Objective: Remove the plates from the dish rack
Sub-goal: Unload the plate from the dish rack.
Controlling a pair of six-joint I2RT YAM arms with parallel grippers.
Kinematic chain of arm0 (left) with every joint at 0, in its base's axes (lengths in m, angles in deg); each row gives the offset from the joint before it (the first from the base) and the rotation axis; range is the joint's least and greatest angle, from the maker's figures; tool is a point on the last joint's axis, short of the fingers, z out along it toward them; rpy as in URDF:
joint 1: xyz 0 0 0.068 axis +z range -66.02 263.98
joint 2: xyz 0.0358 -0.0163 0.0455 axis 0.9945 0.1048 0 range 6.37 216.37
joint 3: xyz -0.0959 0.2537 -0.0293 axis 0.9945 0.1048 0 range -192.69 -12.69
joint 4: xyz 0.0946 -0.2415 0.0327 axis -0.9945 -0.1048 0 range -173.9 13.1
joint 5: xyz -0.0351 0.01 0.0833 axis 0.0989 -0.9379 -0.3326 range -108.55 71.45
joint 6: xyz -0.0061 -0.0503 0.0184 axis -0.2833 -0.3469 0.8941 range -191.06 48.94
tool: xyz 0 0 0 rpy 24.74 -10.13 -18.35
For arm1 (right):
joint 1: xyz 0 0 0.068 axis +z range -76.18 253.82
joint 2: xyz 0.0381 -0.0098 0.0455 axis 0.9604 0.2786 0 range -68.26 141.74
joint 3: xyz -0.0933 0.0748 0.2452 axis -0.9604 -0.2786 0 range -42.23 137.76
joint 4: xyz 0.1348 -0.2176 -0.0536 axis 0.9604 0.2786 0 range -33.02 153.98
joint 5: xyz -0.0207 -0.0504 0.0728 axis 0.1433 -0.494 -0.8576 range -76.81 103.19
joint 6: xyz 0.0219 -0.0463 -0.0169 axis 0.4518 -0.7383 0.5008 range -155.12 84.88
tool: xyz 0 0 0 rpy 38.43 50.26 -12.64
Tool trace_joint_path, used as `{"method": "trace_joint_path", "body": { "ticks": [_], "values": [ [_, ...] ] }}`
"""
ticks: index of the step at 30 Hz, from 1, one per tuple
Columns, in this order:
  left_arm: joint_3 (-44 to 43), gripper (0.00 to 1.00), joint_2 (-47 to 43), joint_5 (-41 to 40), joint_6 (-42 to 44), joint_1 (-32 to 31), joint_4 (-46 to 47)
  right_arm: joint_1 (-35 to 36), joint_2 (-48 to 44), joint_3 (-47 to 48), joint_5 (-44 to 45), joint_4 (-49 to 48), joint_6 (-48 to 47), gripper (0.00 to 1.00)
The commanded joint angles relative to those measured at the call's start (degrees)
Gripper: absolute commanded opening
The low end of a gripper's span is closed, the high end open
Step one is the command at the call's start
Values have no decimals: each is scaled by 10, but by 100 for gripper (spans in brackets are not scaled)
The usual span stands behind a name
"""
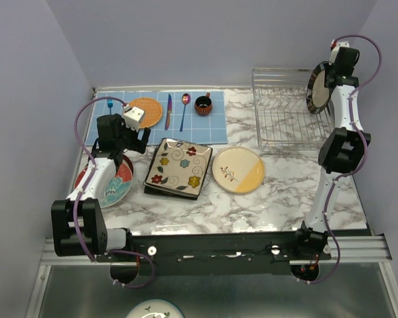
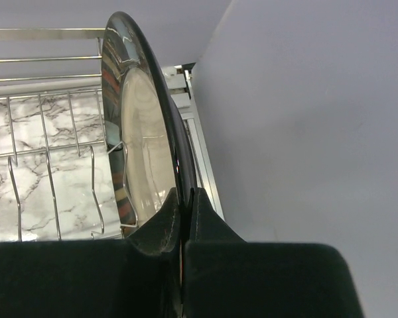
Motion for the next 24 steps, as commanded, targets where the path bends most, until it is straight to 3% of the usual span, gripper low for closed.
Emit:
{"method": "trace_joint_path", "body": {
  "ticks": [1, 8, 24],
  "values": [
    [0, 99, -3, 12, 0, -2, -10, -4, -18, 15, -41, 8, 18, 1],
    [0, 99, 4, 10, 0, -3, -10, -4, -54, 48, -66, 39, 24, 1],
    [7, 99, 0, 9, 0, -3, -14, -4, -118, 25, -74, 43, 25, 1]
  ]
}}
